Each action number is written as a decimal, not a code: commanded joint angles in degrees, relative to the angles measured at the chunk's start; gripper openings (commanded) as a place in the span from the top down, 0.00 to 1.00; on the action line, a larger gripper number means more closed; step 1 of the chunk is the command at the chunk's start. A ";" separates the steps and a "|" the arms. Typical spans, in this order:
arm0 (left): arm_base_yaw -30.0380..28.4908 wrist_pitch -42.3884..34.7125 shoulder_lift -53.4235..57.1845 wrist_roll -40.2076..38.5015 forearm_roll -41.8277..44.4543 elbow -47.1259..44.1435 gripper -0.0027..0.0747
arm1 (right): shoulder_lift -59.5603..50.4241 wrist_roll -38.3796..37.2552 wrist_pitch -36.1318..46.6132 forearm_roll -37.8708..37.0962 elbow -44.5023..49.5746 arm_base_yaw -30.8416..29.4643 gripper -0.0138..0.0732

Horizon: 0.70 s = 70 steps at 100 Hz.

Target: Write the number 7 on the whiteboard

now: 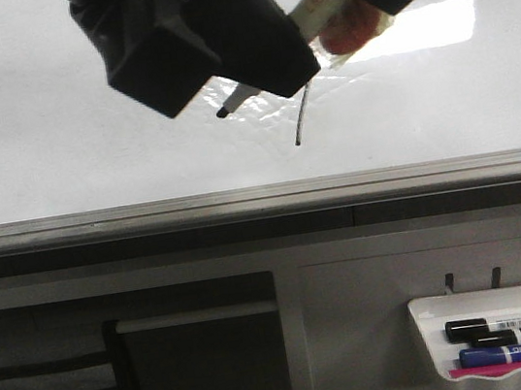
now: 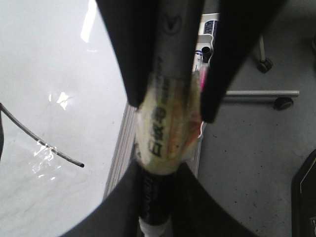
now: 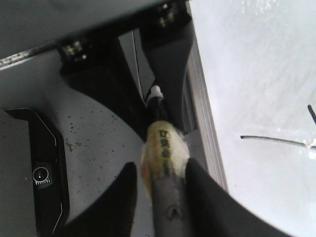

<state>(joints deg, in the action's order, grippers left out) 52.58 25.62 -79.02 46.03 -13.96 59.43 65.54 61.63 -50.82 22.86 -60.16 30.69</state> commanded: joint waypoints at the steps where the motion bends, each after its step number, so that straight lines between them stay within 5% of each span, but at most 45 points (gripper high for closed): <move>1: 0.34 -3.51 1.57 -1.44 -1.57 2.14 0.99 | -1.60 -1.71 2.11 0.59 -1.89 -0.15 0.44; 25: -6.72 2.93 1.81 -6.10 -0.92 2.14 0.99 | -7.26 -13.11 2.02 -9.36 -1.89 -2.72 0.37; 47: -20.92 5.98 3.42 -19.20 -0.60 2.14 0.99 | -11.50 -17.07 -0.08 -9.94 -1.89 -9.87 0.37; 70: -35.57 8.07 4.11 -24.58 -0.60 1.20 0.99 | -11.38 -17.28 -3.73 -9.83 -1.65 -11.05 0.37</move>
<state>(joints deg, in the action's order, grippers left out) 21.16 35.71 -76.85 23.59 -13.91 59.43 54.66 44.86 -56.43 12.67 -60.16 20.06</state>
